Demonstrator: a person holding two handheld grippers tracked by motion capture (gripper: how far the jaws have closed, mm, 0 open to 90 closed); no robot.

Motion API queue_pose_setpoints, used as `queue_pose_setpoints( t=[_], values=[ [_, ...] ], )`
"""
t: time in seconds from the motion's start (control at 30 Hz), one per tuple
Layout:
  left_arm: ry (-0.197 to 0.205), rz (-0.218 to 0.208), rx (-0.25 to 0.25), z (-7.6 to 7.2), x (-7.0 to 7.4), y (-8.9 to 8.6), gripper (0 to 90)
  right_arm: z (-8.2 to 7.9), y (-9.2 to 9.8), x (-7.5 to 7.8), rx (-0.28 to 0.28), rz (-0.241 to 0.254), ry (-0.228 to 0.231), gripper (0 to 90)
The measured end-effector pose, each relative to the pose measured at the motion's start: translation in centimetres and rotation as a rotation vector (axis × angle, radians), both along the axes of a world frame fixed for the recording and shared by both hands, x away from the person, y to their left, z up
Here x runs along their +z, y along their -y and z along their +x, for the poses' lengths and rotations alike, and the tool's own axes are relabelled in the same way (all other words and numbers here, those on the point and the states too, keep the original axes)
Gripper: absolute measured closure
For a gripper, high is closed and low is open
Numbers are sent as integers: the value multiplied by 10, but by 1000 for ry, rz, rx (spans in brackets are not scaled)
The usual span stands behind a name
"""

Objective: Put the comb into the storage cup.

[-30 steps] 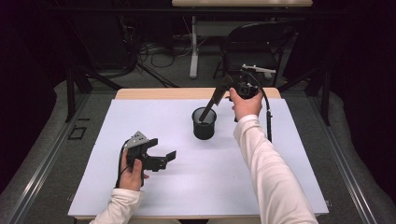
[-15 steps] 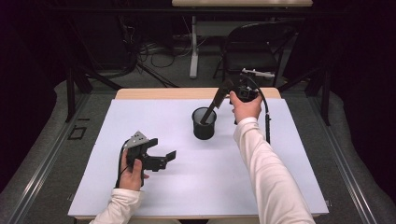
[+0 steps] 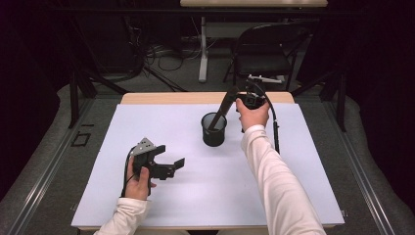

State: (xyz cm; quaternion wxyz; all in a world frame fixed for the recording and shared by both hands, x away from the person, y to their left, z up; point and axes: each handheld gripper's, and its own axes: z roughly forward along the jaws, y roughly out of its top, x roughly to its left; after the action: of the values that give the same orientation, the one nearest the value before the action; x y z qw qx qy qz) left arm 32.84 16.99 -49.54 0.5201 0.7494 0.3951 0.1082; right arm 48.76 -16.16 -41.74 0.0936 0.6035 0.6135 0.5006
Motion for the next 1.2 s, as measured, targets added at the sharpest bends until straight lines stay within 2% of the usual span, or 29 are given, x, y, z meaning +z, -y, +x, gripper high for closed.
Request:
queue_pose_setpoints(
  t=[0.57, 1.2],
  values=[
    [-2, 1, -2, 0, 0, 0, 48, 2, -5, -13, 8, -1, -23, 869],
    [-3, 2, 0, 0, 0, 0, 48, 1, -4, -19, 15, 19, -17, 869]
  ],
)
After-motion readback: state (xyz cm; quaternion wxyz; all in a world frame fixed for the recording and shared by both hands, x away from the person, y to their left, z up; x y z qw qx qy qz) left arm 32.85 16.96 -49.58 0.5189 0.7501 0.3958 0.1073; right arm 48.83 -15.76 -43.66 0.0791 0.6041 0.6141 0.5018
